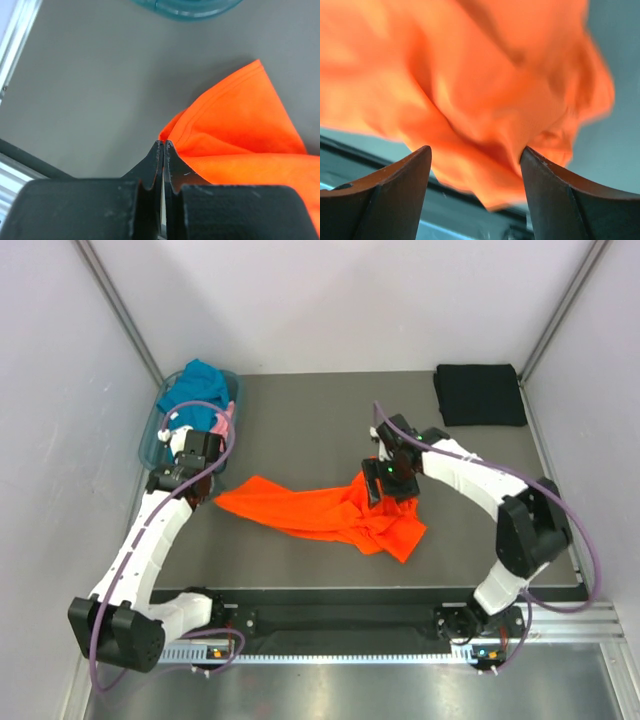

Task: Fold and stack the t-shirts
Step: Flatten the tshirt out

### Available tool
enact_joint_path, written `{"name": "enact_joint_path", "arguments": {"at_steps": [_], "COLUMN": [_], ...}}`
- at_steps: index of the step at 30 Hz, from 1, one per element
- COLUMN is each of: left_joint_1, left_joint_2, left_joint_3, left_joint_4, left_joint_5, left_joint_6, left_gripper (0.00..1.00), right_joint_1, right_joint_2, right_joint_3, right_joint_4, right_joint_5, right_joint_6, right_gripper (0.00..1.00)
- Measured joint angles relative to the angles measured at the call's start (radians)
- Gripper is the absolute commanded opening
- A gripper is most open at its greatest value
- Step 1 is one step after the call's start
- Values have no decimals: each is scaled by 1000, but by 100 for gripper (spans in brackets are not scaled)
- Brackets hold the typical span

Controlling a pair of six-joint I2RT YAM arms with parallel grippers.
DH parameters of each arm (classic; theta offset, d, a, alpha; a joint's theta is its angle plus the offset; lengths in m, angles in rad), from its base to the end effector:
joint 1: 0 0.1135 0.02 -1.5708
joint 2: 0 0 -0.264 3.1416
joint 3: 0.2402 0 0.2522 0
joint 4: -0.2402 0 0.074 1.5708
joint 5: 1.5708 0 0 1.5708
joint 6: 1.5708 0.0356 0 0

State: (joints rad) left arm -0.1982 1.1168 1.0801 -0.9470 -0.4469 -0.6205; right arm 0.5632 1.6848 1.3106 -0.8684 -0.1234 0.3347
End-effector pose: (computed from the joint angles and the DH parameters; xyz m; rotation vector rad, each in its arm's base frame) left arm 0.2089 -0.0263 0.3134 -0.6713 2.3369 0.2138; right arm 0.2811 0.1827 0.2386 -0.3571 2.8545 0.3668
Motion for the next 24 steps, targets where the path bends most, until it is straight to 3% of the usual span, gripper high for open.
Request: {"name": "enact_joint_path", "arguments": {"at_steps": [4,8,16,20,24], "left_joint_1": [0,0,0,0,0], "left_joint_2": [0,0,0,0,1], "left_joint_3": [-19,-23,-28,-30,-38], "left_joint_4": [-1,3,4,6,11], "left_joint_5": [14,39,75,92,101], "left_joint_6": [-6,-5,-5,-5,-5], "left_gripper": [0,0,0,0,0], "right_joint_1": [-44,-169,-373,-416,-416], "right_joint_2": [-182,-365,-530,-589,-593], "right_joint_3": [-213,-375,-610,-723,-741], "right_joint_4": [-17,-19,82,161,219], "right_joint_5": [-8,-35,-174,-245,-273], "right_joint_6": [7,25,101,159,172], "right_gripper": [72,68,54,42,38]}}
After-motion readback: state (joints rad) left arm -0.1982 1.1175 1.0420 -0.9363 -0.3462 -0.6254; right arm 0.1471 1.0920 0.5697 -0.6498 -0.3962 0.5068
